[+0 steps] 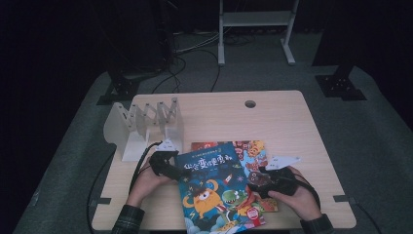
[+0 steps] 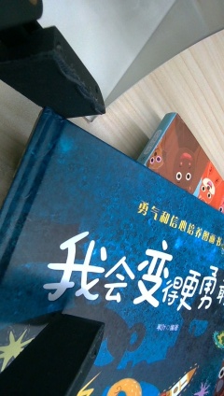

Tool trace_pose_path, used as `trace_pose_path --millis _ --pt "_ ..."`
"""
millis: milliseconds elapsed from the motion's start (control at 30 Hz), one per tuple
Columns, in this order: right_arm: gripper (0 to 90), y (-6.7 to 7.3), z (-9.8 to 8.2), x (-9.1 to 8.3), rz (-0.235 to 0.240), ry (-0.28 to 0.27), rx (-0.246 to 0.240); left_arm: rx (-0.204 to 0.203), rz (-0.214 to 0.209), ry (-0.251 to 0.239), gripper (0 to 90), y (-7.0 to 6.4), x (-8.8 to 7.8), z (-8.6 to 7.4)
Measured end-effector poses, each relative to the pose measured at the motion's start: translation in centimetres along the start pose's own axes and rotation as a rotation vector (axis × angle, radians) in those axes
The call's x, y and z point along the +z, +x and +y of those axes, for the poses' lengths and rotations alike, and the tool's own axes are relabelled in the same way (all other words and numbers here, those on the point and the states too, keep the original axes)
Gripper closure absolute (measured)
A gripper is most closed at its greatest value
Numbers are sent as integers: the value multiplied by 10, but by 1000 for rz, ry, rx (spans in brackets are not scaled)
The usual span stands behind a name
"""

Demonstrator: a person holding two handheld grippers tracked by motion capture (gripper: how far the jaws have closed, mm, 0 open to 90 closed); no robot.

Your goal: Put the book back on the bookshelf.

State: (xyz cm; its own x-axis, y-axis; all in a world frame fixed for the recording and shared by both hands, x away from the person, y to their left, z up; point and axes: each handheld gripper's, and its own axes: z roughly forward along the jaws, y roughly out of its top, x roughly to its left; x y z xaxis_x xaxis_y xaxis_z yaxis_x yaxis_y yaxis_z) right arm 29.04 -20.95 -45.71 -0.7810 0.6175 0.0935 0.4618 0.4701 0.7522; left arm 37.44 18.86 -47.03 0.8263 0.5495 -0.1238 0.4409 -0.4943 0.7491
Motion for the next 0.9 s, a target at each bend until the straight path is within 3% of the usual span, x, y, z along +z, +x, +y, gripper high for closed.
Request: trace_pose_path --millis 300,500,900 --pt "179 11 -22 -20 -5 1 -20 -2 4 2 0 -1 0 0" --pt "169 23 -36 -36 17 -13 -51 -3 7 5 0 -1 0 0" --pt "184 44 -56 -45 22 -4 -71 1 12 9 0 -2 -1 1"
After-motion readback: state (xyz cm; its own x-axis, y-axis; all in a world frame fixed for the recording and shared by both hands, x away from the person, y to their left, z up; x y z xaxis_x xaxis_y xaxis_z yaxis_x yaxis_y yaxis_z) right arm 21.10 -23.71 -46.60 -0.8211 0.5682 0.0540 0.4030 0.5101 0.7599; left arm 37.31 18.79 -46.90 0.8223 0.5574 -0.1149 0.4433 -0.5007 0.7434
